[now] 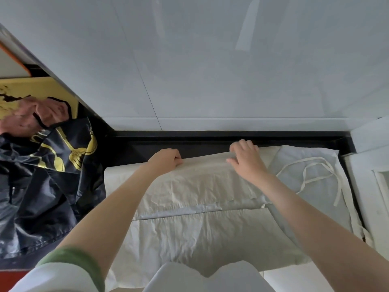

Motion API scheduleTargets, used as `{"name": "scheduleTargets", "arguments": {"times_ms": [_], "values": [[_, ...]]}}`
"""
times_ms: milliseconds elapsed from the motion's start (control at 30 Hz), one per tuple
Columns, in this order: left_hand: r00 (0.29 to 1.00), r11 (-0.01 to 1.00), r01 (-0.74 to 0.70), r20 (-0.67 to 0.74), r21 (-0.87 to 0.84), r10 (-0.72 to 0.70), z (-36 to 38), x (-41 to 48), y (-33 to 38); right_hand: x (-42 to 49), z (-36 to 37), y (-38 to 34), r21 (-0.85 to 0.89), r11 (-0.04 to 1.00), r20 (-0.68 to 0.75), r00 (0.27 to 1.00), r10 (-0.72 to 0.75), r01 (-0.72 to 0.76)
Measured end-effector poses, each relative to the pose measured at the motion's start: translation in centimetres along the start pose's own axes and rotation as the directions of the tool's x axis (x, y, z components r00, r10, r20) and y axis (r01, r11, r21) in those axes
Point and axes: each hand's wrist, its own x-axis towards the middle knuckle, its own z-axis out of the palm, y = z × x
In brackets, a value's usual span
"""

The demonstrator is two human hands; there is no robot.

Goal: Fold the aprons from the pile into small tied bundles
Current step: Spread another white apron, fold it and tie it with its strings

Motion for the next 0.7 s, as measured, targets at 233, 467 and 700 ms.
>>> {"name": "scheduleTargets", "arguments": {"times_ms": [233,467,700], "values": [[0.998,1.0,0.006,-0.055,0.0,-0.006,0.4,0.8,0.3,-3.8,1.7,-3.7,0.018,0.859,0.354,0.8,-0.484,0.511],[0.999,0.999,-0.013,-0.052,-0.029,0.011,0.6,0.7,0.3,-4.4,2.9,-4.4,-0.133,0.774,0.272,0.774,-0.572,0.619],[0.997,0.999,-0.04,-0.066,-0.013,0.039,0.9,1.1,0.2,-5.7,3.1,-5.7,0.094,0.791,0.314,0.736,-0.6,0.604]]}}
